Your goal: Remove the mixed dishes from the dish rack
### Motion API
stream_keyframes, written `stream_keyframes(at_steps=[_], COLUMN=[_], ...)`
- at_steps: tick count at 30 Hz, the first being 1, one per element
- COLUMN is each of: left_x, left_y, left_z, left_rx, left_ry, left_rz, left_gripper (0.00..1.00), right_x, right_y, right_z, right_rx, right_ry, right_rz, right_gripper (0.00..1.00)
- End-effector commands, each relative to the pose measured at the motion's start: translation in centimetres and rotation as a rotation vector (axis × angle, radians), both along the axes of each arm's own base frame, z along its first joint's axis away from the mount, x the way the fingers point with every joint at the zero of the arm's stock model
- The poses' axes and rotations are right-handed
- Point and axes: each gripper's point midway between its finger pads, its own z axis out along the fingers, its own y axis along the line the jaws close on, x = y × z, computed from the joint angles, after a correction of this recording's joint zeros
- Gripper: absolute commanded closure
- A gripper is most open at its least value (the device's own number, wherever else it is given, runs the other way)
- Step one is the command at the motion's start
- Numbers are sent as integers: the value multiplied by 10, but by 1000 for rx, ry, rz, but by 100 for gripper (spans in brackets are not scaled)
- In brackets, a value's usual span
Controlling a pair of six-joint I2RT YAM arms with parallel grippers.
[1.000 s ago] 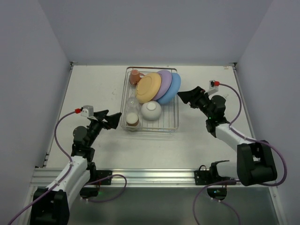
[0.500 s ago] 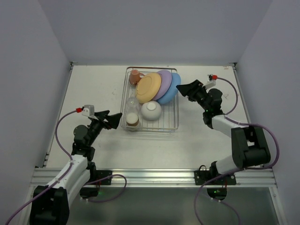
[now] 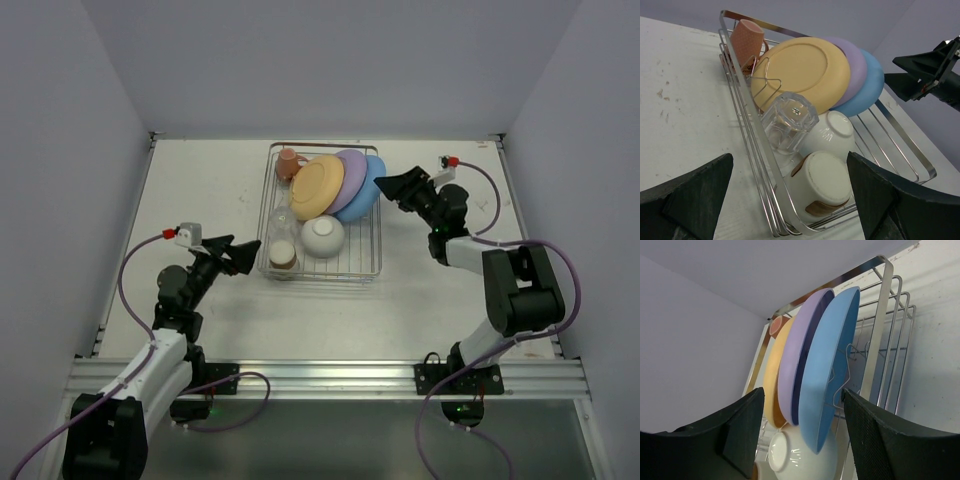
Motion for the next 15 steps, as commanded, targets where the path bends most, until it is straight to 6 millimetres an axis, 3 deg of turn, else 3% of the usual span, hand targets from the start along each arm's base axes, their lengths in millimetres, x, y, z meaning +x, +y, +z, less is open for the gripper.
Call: stream_keyframes(at_steps=[1,7,15], left_x=[4,5,5], left_y=[-1,-3,-4], left_z=[26,25,26], left_rx=[2,3,6], left_ry=[-75,-69,-72], left_rz=[-12,-19,-26], left_gripper=[0,0,0], right_x=[10,14,15], right_y=[5,11,10], right_z=[26,27,25], right_rx=[36,77,81], right_ry=[-86,-99,-100], right_rz=[33,68,68], right_gripper=[34,40,57])
